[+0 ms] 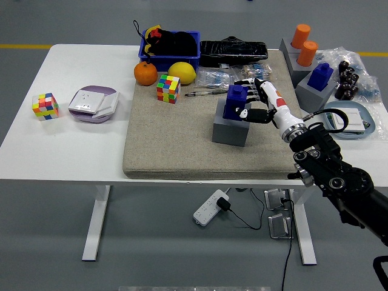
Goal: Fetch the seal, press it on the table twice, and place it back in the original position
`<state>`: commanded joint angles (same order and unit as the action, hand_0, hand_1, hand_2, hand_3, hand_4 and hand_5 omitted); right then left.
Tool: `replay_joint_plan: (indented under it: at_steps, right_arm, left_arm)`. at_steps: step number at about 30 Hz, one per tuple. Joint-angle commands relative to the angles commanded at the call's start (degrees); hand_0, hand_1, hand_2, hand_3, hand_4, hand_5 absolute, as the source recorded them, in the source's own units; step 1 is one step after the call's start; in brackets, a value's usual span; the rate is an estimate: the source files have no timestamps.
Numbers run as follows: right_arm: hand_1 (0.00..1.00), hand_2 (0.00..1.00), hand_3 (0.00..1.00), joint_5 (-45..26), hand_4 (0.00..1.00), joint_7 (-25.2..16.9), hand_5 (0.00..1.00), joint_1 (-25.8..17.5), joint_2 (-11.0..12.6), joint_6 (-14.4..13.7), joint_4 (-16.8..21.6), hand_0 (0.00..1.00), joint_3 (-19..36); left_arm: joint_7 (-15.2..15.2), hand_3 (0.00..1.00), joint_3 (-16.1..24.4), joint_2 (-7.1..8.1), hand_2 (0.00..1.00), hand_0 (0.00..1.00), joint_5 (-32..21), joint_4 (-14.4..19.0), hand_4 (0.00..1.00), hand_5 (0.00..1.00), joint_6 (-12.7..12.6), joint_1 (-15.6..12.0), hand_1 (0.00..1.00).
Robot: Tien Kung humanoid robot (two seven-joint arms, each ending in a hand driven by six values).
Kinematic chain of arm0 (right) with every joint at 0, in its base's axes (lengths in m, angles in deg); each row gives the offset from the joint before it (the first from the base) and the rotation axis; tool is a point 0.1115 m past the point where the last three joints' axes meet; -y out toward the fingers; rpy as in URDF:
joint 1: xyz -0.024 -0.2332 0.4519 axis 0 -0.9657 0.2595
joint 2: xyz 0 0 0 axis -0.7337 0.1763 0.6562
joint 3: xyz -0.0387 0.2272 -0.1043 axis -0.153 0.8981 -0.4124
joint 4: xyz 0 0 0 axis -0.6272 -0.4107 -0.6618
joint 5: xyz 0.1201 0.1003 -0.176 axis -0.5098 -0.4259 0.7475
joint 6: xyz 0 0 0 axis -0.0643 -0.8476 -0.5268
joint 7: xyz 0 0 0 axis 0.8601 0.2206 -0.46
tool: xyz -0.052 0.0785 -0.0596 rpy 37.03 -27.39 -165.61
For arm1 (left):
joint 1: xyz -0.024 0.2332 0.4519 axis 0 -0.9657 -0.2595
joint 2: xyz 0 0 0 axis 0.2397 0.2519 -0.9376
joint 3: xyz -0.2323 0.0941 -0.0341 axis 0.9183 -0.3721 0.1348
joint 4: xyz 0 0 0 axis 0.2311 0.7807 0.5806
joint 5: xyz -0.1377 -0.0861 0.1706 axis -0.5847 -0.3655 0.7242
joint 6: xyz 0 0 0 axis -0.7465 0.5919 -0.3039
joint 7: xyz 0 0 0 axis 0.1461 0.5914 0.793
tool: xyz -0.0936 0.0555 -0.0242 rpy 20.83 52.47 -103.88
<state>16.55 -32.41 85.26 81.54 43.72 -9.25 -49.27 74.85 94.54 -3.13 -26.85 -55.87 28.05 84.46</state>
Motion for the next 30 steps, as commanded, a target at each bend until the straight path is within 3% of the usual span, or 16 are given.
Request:
replay_joint_plan:
  at_steps: [30]
  right_arm:
    - [0.439, 0.455, 0.479, -0.89, 0.678, -0.84, 0.002, 0.32, -0.89, -0.08, -1.88, 0.602, -0.62]
  left_arm:
    - [-0.04, 0.812, -0.09, -0.24, 0.753, 0.825, 0.21, -0.03, 0.724, 0.378, -0.04, 0.24, 0.789]
